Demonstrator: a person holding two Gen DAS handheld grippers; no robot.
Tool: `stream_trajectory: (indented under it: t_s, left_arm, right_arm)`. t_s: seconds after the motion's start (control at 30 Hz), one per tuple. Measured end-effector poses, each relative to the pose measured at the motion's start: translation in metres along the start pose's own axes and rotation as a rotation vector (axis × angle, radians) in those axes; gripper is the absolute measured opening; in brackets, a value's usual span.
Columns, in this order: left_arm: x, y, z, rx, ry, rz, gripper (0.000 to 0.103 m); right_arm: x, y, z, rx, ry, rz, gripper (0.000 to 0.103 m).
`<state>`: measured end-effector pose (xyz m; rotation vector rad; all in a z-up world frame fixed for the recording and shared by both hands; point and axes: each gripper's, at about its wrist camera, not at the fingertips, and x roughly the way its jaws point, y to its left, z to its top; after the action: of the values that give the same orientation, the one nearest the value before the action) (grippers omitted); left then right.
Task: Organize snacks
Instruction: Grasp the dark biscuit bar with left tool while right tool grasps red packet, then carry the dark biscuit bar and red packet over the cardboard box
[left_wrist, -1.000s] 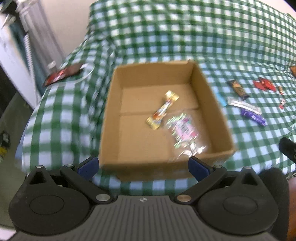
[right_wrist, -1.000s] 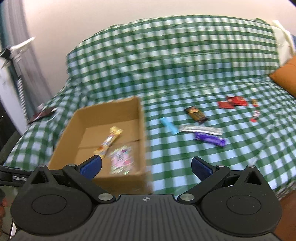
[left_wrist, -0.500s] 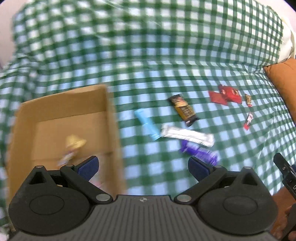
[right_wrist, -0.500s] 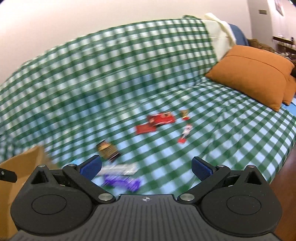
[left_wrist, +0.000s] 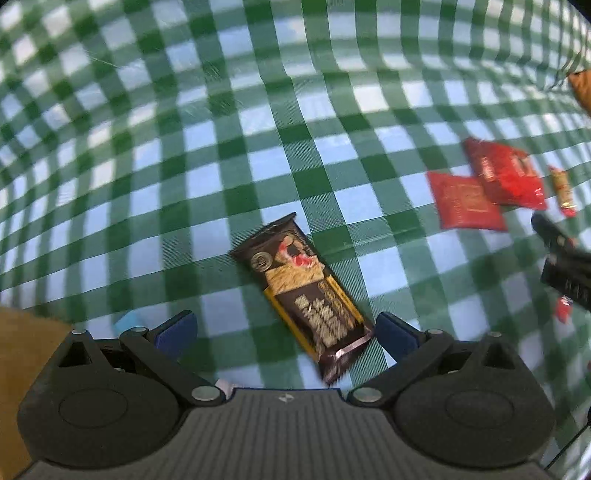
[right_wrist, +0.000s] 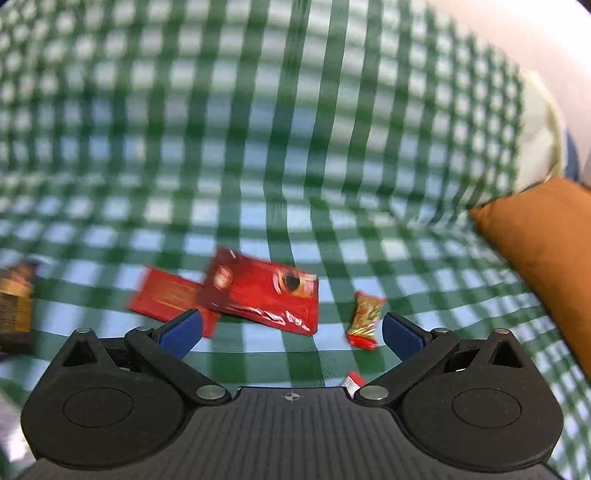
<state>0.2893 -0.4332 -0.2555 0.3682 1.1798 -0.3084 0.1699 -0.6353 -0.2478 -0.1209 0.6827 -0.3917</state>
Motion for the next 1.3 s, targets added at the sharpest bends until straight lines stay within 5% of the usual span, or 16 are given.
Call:
stream_trajectory:
  t_s: [0.3, 0.5, 0.57, 0.7, 0.87, 1.0, 1.3]
  left_arm:
    - [0.043, 0.013, 0.012, -0.063, 0.087, -0.032, 0.103]
    - [0.047, 0.014, 0.017, -0.057, 0.107, -0.032, 0.103]
    - [0.045, 0.016, 0.019, -0.082, 0.11, -0.032, 0.1]
    - [0.018, 0.031, 0.022, -0.159, 0.034, -0.09, 0.044]
    - [-0.004, 0.043, 0.018, -0.152, 0.002, -0.141, 0.043]
    - [-0.046, 0.049, 0.005, -0.108, -0.074, -0.17, 0.043]
    - [-0.179, 0.085, -0.083, -0.019, -0.273, -0.18, 0.043]
  right_arm:
    - [0.078, 0.007, 0.026, -0.116, 0.048, 0.152, 0.103]
    - [0.115, -0.013, 0.054, 0.03, 0.177, 0.254, 0.103]
    - [0.113, -0.014, 0.051, 0.041, 0.16, 0.246, 0.102]
    - [0.088, -0.001, 0.037, -0.018, 0.075, 0.234, 0.074]
    - [0.066, 0.011, 0.033, -0.021, 0.063, 0.213, 0.053]
    - [0.029, 0.004, 0.041, 0.085, 0.007, 0.15, 0.051]
    - [-0.155, 0.033, 0.018, 0.304, -0.107, 0.263, 0.051]
